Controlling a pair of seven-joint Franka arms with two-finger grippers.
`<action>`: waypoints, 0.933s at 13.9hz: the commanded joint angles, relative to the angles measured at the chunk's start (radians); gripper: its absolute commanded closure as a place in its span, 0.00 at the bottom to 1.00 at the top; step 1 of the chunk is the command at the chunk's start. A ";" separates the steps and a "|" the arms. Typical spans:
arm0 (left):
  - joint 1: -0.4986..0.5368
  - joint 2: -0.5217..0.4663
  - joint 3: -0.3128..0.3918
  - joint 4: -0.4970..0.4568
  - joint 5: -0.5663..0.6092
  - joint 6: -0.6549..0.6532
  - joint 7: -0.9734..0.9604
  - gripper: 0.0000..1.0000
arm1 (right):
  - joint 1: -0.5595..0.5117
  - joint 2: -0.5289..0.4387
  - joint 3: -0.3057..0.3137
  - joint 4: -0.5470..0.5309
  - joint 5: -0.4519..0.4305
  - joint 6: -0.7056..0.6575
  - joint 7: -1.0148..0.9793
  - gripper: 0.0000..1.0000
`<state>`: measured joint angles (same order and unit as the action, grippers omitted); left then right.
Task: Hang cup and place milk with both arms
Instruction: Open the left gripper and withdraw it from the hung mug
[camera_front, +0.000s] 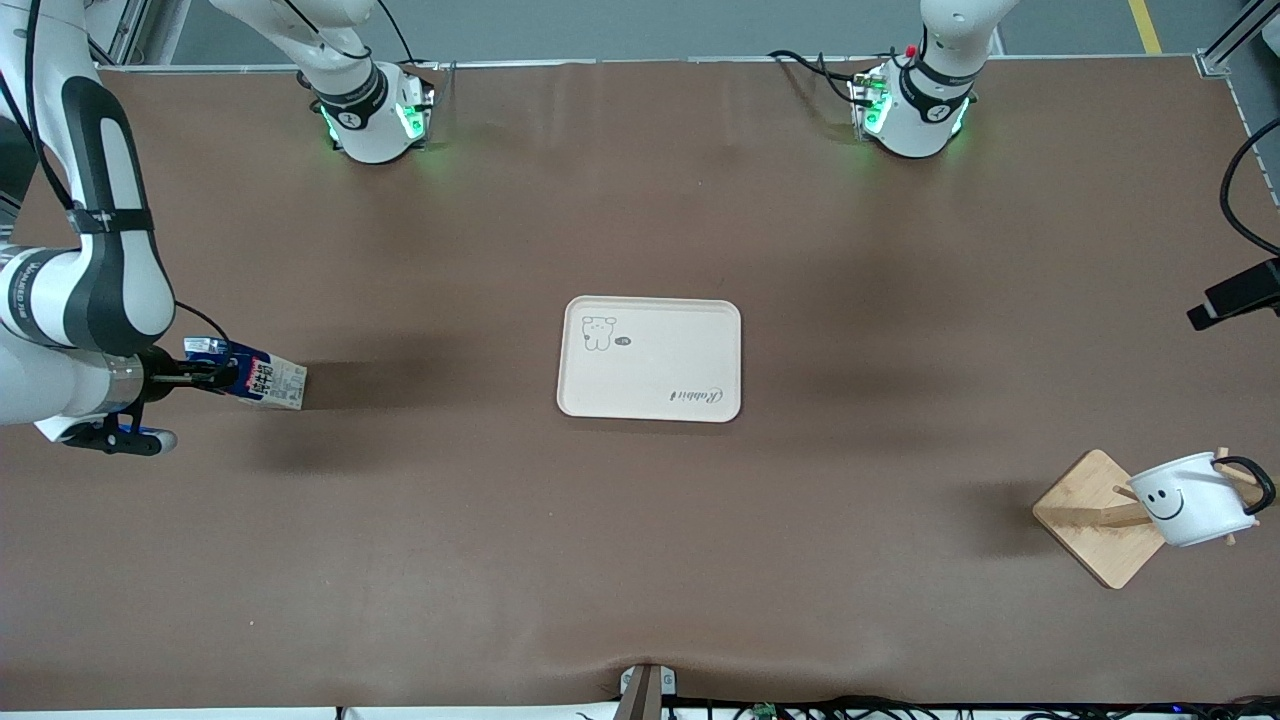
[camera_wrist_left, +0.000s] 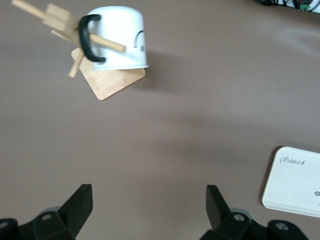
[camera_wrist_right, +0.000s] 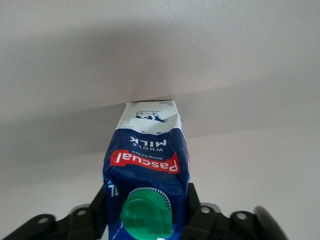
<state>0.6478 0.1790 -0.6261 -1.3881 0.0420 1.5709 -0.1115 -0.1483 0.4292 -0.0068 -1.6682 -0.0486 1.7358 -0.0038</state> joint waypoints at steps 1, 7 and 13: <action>-0.193 -0.067 0.156 -0.012 0.041 -0.047 0.000 0.00 | -0.008 0.011 0.008 -0.036 -0.023 0.025 0.014 0.17; -0.512 -0.196 0.431 -0.113 0.022 -0.103 0.006 0.00 | -0.008 0.017 0.008 -0.036 -0.022 0.024 0.013 0.14; -0.646 -0.279 0.540 -0.207 -0.042 -0.085 -0.010 0.00 | -0.004 0.014 0.010 -0.033 -0.019 0.013 0.014 0.00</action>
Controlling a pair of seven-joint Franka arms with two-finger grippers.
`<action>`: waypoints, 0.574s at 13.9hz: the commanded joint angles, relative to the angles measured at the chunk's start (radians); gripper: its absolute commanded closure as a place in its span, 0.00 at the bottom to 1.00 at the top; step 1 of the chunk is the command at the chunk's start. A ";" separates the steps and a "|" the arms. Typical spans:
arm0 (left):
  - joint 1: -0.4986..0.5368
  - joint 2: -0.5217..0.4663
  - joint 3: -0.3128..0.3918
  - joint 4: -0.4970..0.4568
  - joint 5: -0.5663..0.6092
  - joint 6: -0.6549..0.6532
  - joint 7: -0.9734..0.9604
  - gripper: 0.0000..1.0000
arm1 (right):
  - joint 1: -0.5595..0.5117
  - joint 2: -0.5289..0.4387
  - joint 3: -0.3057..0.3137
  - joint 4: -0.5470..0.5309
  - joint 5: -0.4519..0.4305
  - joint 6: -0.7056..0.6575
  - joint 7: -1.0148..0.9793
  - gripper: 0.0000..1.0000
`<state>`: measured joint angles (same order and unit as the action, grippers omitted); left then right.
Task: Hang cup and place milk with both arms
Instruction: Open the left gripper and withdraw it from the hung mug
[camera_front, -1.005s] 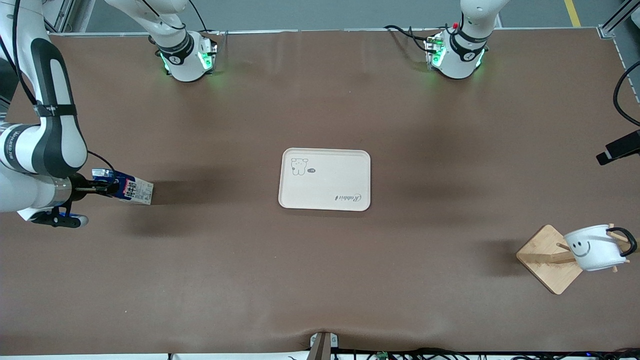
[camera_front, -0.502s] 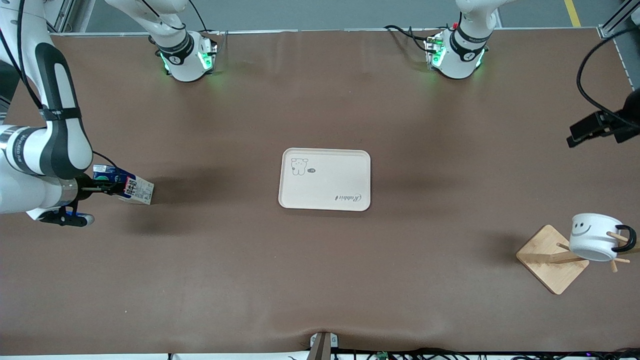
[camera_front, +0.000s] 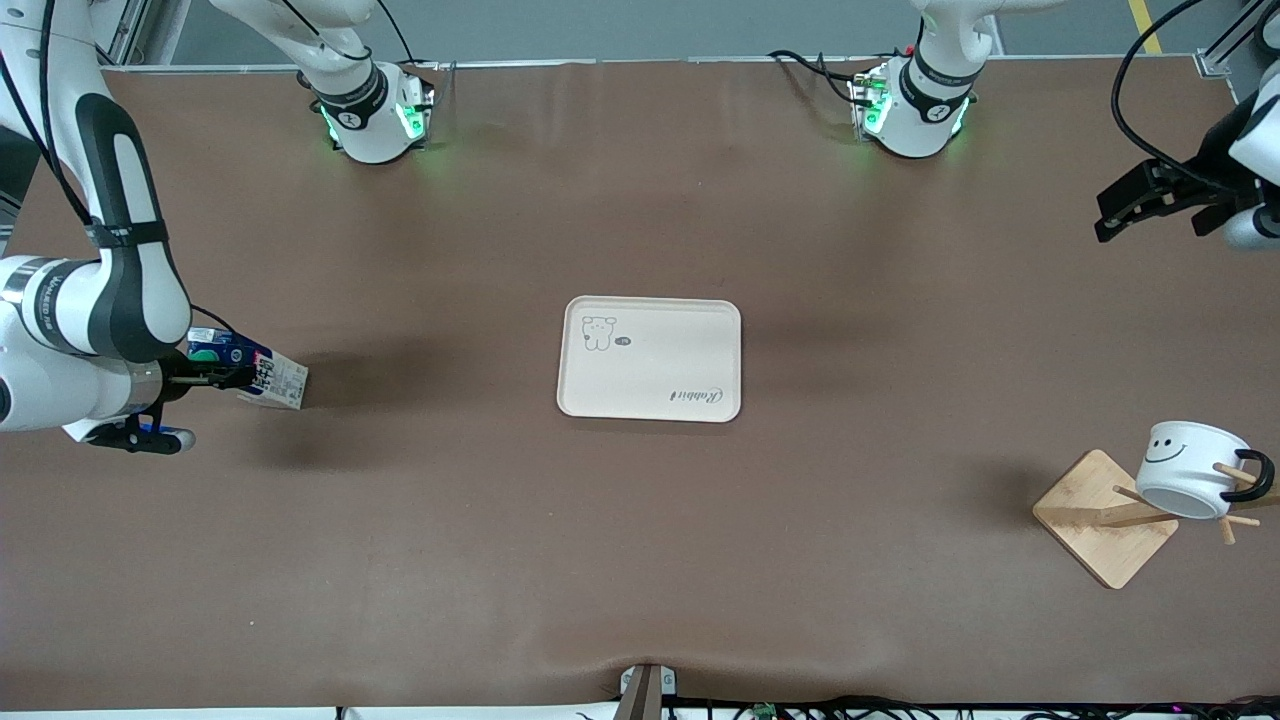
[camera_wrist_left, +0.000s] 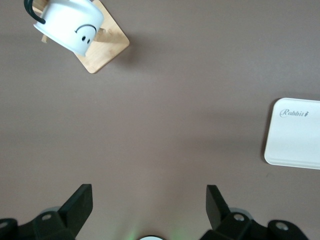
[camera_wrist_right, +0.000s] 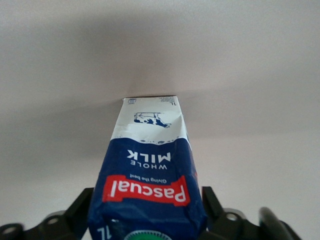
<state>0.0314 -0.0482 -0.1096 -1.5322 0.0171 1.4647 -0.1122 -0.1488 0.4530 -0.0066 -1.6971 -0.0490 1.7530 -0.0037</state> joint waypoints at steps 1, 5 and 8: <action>-0.034 -0.065 0.025 -0.075 -0.017 0.022 -0.017 0.00 | -0.005 -0.010 0.010 -0.003 -0.017 -0.004 0.013 0.00; -0.045 -0.099 0.022 -0.135 -0.003 0.071 -0.020 0.00 | -0.008 -0.010 0.010 0.001 -0.015 -0.004 -0.002 0.00; -0.045 -0.090 0.018 -0.115 0.018 0.069 -0.015 0.00 | -0.008 -0.010 0.010 0.001 -0.015 -0.004 -0.002 0.00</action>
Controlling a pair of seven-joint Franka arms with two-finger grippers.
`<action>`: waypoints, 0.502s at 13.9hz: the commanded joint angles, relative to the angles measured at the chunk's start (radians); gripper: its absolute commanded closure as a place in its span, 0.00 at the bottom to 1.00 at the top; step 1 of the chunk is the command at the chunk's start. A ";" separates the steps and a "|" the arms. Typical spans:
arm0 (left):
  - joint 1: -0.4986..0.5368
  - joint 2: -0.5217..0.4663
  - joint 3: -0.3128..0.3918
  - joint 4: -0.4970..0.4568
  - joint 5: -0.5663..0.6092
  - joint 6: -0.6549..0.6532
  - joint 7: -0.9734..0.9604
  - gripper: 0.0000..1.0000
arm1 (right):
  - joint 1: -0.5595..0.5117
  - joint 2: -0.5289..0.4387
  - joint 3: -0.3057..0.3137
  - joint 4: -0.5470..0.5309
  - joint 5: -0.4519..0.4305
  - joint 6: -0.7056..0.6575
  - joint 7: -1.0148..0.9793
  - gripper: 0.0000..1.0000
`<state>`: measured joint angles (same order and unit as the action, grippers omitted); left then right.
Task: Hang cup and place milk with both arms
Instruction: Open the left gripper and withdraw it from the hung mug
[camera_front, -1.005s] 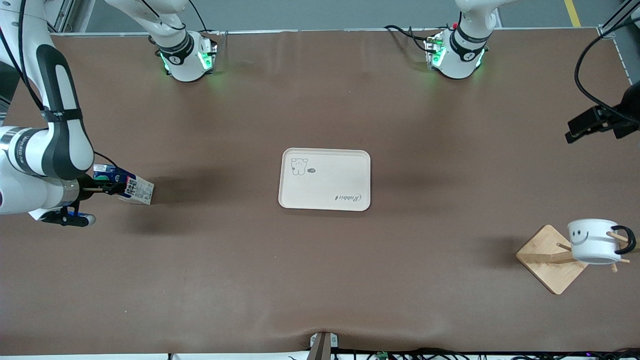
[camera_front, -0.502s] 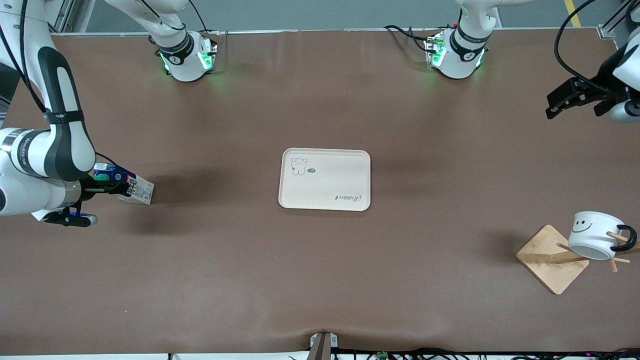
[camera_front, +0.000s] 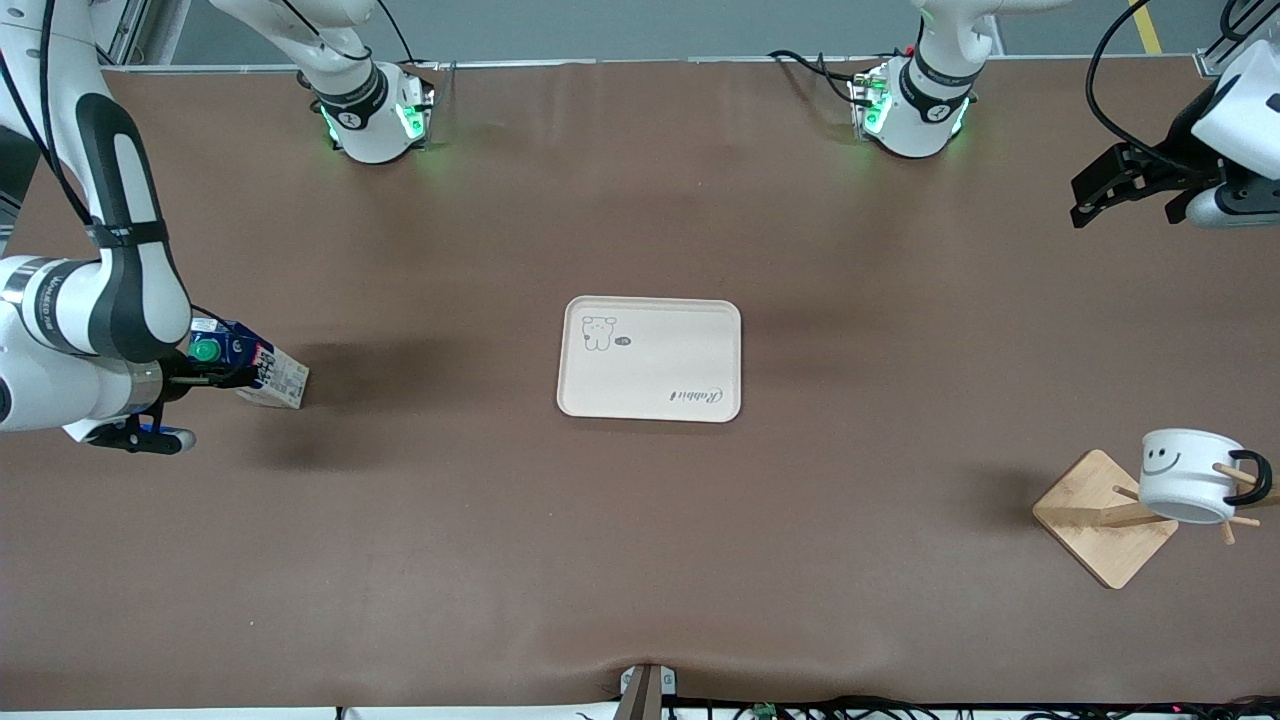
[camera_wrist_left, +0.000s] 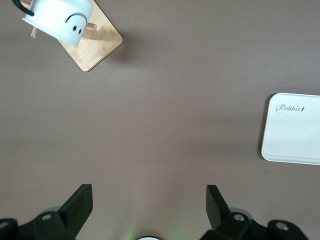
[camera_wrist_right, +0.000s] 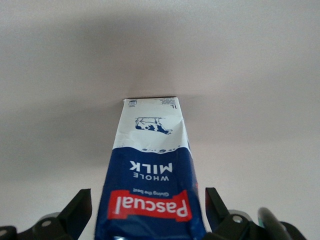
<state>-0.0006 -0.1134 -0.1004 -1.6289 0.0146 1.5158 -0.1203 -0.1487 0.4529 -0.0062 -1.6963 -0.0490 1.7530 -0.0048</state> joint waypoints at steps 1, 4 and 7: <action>-0.013 -0.022 0.007 -0.016 0.030 0.018 -0.009 0.00 | -0.008 -0.010 0.009 0.000 -0.015 -0.006 -0.001 0.00; -0.010 -0.015 0.004 -0.020 0.031 0.018 -0.010 0.00 | -0.008 -0.010 0.011 0.000 -0.015 -0.007 -0.003 0.00; -0.013 -0.008 0.004 -0.016 0.033 0.020 -0.007 0.00 | -0.009 -0.013 0.011 0.015 -0.011 -0.015 -0.004 0.00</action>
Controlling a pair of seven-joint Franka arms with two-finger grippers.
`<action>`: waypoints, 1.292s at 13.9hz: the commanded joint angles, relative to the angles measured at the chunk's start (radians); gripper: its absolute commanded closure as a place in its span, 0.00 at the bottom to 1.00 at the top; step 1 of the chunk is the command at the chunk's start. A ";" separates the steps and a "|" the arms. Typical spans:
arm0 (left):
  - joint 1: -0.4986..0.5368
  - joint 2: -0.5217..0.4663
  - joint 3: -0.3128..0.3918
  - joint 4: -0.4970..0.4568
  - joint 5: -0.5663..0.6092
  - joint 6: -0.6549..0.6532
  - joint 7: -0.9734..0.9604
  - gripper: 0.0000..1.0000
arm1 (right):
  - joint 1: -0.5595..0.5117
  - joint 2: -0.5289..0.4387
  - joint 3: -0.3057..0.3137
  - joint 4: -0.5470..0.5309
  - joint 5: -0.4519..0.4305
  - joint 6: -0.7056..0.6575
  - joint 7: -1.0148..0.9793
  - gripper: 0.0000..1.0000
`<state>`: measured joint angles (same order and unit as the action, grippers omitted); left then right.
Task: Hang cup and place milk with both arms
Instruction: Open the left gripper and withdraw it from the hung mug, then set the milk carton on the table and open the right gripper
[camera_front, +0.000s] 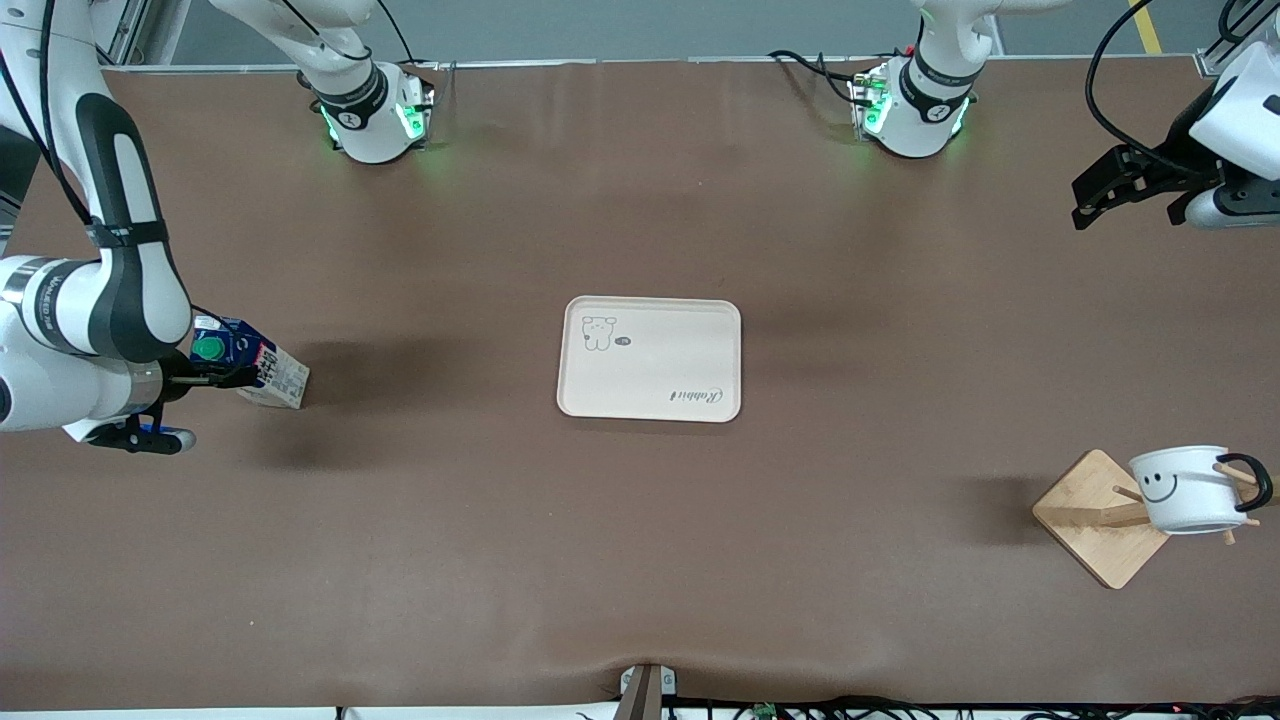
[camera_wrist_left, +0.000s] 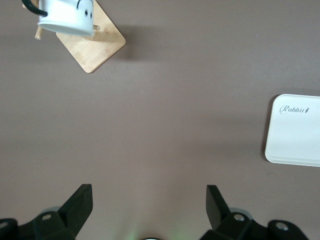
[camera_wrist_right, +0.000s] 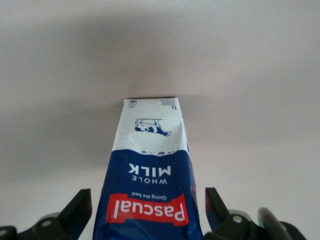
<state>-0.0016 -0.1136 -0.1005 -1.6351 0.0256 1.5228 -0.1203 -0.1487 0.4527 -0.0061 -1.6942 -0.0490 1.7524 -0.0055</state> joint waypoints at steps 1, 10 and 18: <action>-0.008 -0.008 0.001 -0.011 0.022 0.013 -0.004 0.00 | -0.009 -0.012 0.011 0.030 -0.009 -0.025 -0.004 0.00; 0.008 -0.008 0.005 -0.015 0.020 0.013 0.004 0.00 | 0.020 -0.008 0.012 0.453 0.061 -0.093 -0.011 0.00; 0.012 -0.011 0.007 -0.017 0.019 0.013 0.002 0.00 | 0.118 -0.181 0.026 0.530 0.057 -0.256 -0.007 0.00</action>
<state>0.0067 -0.1116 -0.0934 -1.6442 0.0281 1.5280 -0.1202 -0.0475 0.3644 0.0156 -1.1226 0.0084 1.5693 -0.0083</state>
